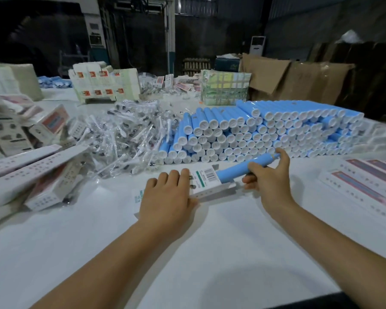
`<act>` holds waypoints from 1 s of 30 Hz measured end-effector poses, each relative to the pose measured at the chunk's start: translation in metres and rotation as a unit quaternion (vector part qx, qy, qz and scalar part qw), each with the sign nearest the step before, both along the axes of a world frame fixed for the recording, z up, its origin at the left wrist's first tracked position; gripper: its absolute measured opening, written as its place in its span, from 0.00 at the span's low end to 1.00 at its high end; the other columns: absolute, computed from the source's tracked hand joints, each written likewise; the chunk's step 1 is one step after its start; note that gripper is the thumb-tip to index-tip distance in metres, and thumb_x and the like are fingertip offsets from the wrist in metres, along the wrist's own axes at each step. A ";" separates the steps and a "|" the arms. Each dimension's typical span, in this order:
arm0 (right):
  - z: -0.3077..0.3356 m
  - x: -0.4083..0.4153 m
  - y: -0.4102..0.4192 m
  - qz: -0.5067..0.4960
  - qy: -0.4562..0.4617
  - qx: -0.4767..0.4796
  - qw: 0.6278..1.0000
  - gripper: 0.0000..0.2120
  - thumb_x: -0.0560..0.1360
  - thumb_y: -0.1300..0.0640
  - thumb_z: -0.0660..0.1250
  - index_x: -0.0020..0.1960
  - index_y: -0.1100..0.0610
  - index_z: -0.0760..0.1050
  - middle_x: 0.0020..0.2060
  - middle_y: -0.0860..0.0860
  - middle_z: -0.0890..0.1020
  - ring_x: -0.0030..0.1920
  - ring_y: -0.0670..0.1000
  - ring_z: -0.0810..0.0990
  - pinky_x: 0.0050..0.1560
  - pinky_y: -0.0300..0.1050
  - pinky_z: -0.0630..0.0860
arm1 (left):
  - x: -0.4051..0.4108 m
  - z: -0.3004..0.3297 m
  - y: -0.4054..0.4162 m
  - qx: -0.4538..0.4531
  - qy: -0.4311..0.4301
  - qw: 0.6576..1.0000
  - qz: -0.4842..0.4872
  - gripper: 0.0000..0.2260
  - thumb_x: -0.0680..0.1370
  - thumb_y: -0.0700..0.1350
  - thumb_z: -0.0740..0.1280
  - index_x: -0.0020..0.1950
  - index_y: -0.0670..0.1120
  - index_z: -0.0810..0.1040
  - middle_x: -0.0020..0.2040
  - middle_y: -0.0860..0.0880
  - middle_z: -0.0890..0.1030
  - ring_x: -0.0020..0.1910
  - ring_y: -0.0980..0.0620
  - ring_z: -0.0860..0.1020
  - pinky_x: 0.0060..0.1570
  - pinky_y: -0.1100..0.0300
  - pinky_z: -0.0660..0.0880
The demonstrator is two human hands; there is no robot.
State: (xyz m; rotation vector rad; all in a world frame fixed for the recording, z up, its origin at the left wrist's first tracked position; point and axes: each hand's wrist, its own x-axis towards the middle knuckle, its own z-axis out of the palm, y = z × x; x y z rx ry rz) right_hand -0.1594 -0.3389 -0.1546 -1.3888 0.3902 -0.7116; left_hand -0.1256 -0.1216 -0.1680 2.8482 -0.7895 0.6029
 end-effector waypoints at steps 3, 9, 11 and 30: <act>-0.008 -0.005 0.015 0.045 0.010 0.001 0.999 0.23 0.74 0.69 0.65 0.60 0.48 0.64 0.23 0.49 0.77 0.21 0.46 0.71 0.20 0.38 0.67 | 0.000 0.001 0.000 -0.008 -0.001 1.000 0.002 0.30 0.78 0.62 0.56 0.74 0.48 0.54 0.65 0.50 0.68 0.61 0.47 0.67 0.57 0.53 0.61; -0.009 -0.011 0.030 0.085 0.054 -0.050 0.994 0.10 0.79 0.61 0.62 0.44 0.65 0.78 0.19 0.43 0.73 0.19 0.41 0.63 0.19 0.32 0.59 | 0.000 0.000 0.000 -0.015 0.002 1.000 -0.014 0.30 0.77 0.62 0.58 0.74 0.47 0.56 0.64 0.49 0.69 0.60 0.45 0.66 0.57 0.51 0.61; -0.002 -0.011 0.028 0.063 0.055 -0.067 0.994 0.10 0.78 0.61 0.62 0.41 0.62 0.79 0.19 0.43 0.73 0.20 0.41 0.63 0.20 0.32 0.59 | 0.000 0.000 0.002 -0.028 0.003 0.999 -0.019 0.30 0.77 0.61 0.58 0.74 0.47 0.56 0.64 0.48 0.69 0.60 0.45 0.66 0.57 0.50 0.61; 0.042 0.153 0.164 0.212 0.061 -0.936 0.273 0.13 0.79 0.59 0.58 0.61 0.53 0.75 0.58 0.55 0.68 0.57 0.57 0.71 0.39 0.47 0.64 | 0.000 0.002 0.002 0.011 0.011 0.997 -0.072 0.21 0.78 0.52 0.61 0.66 0.42 0.65 0.63 0.41 0.69 0.59 0.40 0.67 0.55 0.47 0.62</act>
